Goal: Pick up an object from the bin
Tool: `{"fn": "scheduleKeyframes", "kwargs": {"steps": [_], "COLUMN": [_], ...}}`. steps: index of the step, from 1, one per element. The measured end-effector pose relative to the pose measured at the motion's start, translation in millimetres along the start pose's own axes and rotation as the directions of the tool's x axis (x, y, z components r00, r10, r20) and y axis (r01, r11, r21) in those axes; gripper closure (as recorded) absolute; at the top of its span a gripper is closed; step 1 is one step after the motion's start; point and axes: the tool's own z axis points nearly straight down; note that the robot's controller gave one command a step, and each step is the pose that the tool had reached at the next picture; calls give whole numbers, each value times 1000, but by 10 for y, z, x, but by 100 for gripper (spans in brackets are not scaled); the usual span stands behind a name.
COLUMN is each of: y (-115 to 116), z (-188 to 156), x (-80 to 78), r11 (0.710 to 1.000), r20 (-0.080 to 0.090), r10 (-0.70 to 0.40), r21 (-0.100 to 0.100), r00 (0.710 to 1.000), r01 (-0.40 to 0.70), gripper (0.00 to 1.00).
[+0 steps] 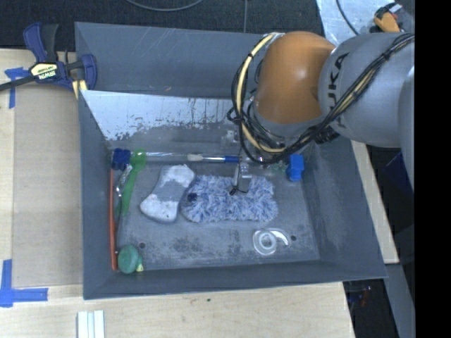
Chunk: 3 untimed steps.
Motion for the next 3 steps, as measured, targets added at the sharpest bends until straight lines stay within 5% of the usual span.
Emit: {"fn": "scheduleKeyframes", "kwargs": {"steps": [1,2,3], "y": [0,22,-324], "z": [0,715,821], "x": [0,381,300], "r11": [1000,887,930], "r20": [0,-2,3], "r10": [0,-462,-369], "r21": [0,-1,1], "r00": [1000,887,930], "r01": [0,462,369], "gripper": [0,0,100]}}
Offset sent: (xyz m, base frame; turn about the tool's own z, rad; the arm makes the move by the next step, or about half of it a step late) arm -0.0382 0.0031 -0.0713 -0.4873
